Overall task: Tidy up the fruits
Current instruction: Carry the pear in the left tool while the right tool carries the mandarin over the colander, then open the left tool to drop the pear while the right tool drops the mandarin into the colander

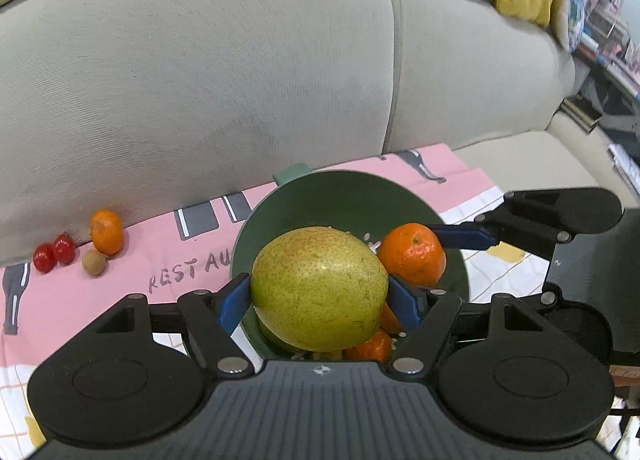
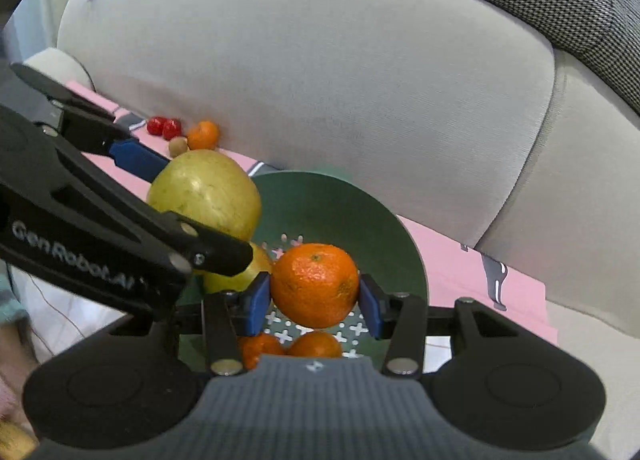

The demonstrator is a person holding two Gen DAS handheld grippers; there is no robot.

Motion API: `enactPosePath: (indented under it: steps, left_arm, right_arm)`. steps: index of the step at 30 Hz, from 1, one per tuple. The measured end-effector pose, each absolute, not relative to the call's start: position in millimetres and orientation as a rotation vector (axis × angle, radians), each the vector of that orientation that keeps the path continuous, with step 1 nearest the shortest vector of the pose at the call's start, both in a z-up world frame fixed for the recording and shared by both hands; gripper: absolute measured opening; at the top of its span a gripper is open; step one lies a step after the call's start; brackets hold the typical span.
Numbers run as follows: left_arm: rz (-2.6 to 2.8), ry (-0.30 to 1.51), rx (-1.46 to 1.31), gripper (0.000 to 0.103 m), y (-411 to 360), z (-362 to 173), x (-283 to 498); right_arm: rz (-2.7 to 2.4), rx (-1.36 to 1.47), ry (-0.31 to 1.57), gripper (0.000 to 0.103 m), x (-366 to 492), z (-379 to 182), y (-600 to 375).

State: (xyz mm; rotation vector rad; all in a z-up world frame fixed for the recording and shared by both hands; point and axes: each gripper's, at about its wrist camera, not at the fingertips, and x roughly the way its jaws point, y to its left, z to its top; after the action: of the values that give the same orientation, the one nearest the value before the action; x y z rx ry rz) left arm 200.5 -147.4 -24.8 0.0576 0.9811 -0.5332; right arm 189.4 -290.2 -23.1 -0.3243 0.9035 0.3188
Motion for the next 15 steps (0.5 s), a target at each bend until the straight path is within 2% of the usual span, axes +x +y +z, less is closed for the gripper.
enactPosePath:
  steps: [15]
  left_arm:
    - [-0.53,1.056,0.096,0.084,-159.4,-58.0,230.0]
  right_arm:
    - [0.338,-0.385,0.979,0.045,221.1,-58.6,-292.9]
